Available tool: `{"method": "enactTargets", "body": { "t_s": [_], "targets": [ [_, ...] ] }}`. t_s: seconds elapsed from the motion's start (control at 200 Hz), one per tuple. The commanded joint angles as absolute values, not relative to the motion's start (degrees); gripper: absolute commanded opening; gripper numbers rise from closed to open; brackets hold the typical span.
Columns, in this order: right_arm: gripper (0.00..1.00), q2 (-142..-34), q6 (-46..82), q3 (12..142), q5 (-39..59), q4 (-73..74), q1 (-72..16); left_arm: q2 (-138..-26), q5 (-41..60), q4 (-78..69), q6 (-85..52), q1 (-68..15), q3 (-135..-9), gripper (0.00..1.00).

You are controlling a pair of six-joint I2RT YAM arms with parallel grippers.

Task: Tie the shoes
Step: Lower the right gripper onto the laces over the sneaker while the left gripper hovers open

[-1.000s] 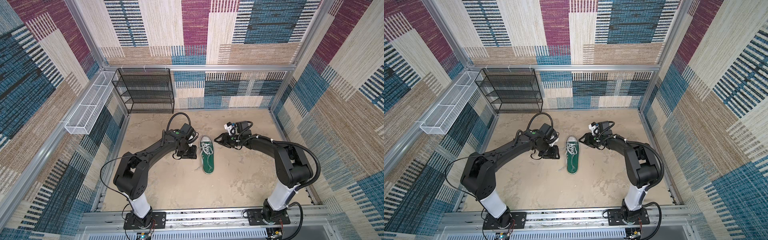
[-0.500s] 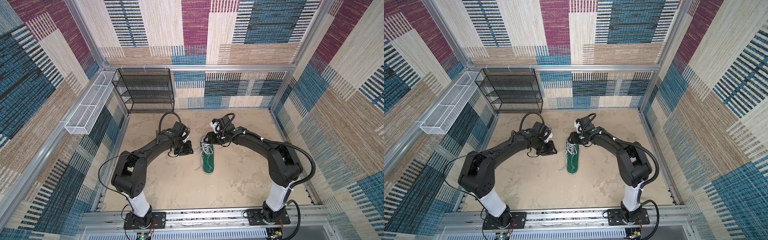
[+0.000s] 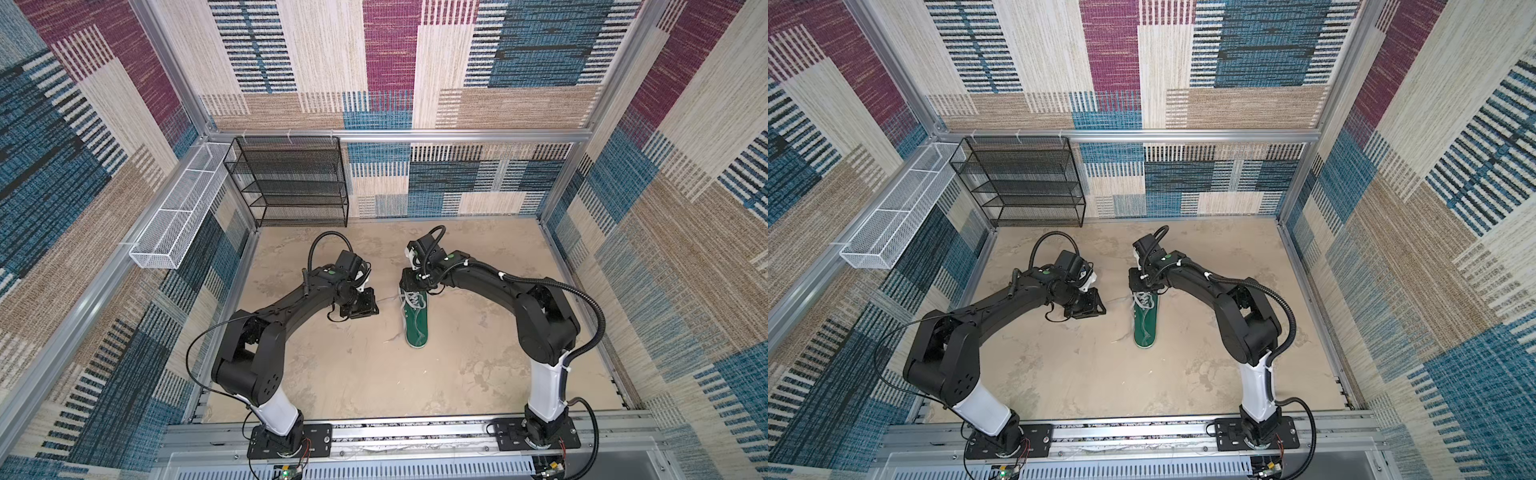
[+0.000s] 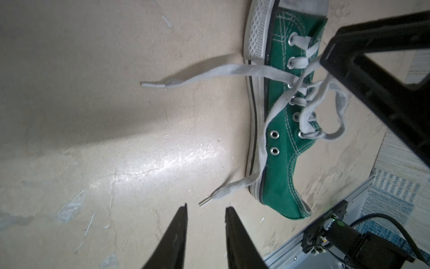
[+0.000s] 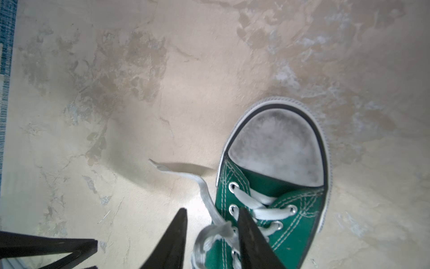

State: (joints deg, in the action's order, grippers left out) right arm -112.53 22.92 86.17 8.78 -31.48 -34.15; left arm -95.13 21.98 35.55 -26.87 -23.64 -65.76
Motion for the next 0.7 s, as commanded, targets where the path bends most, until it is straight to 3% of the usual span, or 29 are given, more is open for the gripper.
{"method": "enactTargets", "body": {
  "t_s": [0.0, 0.23, 0.691],
  "targets": [
    [0.25, -112.3, 22.5, 86.6, 5.5, -33.4, -34.1, -94.9, 23.5, 34.2, -26.7, -23.3, -65.7, 0.31],
    [0.01, -110.8, 22.0, 86.2, 4.8, -33.7, -34.1, -95.3, 23.9, 33.9, -26.9, -23.2, -65.8, 0.31],
    [0.00, -103.3, 23.6, 76.2, 10.7, -26.4, -28.4, -96.5, 24.7, 33.7, -27.7, -23.2, -69.2, 0.29]
  ]
}}
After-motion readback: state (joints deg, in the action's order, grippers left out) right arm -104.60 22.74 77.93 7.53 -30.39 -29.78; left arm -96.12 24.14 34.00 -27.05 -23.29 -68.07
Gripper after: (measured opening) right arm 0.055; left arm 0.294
